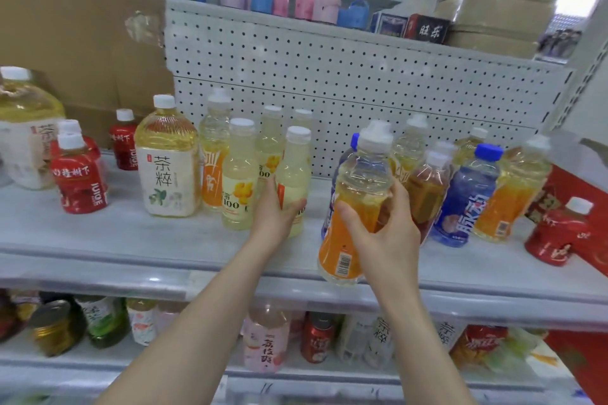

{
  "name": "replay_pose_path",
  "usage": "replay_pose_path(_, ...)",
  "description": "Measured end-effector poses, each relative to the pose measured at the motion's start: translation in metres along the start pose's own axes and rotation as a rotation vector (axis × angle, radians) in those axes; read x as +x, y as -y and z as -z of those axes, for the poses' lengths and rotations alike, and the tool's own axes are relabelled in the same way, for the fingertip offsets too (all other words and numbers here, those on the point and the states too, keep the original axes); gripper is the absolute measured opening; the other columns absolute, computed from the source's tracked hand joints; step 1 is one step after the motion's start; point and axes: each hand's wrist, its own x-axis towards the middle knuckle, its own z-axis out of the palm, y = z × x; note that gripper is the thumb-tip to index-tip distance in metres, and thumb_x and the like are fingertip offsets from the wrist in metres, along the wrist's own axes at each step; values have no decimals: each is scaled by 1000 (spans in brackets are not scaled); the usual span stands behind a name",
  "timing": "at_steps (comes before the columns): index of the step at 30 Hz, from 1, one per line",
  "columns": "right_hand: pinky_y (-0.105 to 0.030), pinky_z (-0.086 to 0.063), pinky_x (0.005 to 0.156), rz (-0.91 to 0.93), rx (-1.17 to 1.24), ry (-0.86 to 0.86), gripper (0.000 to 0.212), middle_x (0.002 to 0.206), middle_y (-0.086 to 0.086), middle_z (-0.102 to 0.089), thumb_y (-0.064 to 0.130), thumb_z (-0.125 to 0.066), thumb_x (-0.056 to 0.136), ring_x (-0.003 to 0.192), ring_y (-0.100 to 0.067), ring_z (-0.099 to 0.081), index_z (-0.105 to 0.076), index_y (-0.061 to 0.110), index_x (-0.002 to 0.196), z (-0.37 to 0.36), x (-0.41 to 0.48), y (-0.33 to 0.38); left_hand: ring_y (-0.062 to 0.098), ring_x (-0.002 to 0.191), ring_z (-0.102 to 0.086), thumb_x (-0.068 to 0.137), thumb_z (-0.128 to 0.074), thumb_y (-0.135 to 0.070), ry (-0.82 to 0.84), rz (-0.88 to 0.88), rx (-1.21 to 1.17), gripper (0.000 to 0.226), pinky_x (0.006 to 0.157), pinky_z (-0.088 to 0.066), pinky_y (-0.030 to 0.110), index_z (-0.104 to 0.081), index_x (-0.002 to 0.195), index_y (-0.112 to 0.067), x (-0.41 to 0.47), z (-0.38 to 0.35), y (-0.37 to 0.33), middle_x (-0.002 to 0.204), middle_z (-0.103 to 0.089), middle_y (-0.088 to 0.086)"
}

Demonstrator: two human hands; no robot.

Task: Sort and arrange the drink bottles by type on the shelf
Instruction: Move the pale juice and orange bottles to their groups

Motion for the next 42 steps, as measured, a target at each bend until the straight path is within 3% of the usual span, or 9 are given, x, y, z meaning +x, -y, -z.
replay_pose_path(5,-38,-57,96,43,36,59,63,115,22,-70,46,-80,82,105,4,-67,-50,40,136,-5,3,1,5,135,-45,97,-57,-41,-15,-56,-91,56,113,-39,33,-40,149,-26,-52,21,-8,147,-47,-13)
replay_pose_path(9,-37,-59,91,33,99,144,54,109,19,-73,39,-81,84,98,2,-70,-55,34,131,-20,3,10,-3,119,-58,91,-65,-48,331,-20,-175,61,100,-48,23,-44,145,-30,-94,31,-20,129,-63,-21)
replay_pose_path(14,-19,-54,84,38,93,300,57,113,16,-70,51,-74,86,99,6,-66,-54,29,136,-32,6,18,-8,106,-62,87,-75,-29,132,-10,-129,56,87,-50,20,-44,133,-39,-113,33,-24,114,-62,-33)
replay_pose_path(16,-24,-50,96,100,31,171,68,129,11,-60,62,-66,88,115,-2,-60,-47,27,143,-28,18,16,-6,109,-61,86,-74,-36,112,4,-147,59,89,-49,19,-43,137,-38,-121,38,-21,119,-62,-28)
replay_pose_path(19,-37,-34,116,174,-182,-92,74,147,-5,-44,49,-67,93,139,-22,-40,-36,15,151,-21,49,5,-2,110,-62,73,-71,-57,65,36,-176,72,92,-52,25,-42,137,-40,-132,46,-19,122,-63,-24)
replay_pose_path(24,-45,-36,113,91,-455,56,81,145,-19,-44,32,-73,91,135,-36,-40,-29,2,152,-29,75,-16,-2,106,-64,69,-69,-58,-3,42,-241,58,89,-53,30,-46,121,-47,-143,60,-18,113,-66,-27)
replay_pose_path(30,-19,-29,92,165,-302,61,76,142,-12,-41,27,-80,86,113,-9,-38,-37,9,146,-36,56,-17,11,103,-66,73,-67,-39,-129,121,-344,44,84,-51,27,-54,115,-38,-152,69,-9,101,-70,-17)
replay_pose_path(38,-31,-43,87,179,-120,132,71,129,0,-58,53,-70,86,116,-17,-57,-44,26,146,-52,39,-28,26,107,-67,57,-70,-56,-351,200,-477,65,94,-52,48,-58,119,-41,-184,88,7,112,-71,-2)
replay_pose_path(42,-18,-42,86,251,45,123,62,117,9,-63,51,-72,88,107,-10,-59,-52,23,141,-58,23,5,23,109,-69,60,-72,-73,-440,252,-527,79,90,-53,42,-57,130,-38,-196,110,9,119,-72,-4)
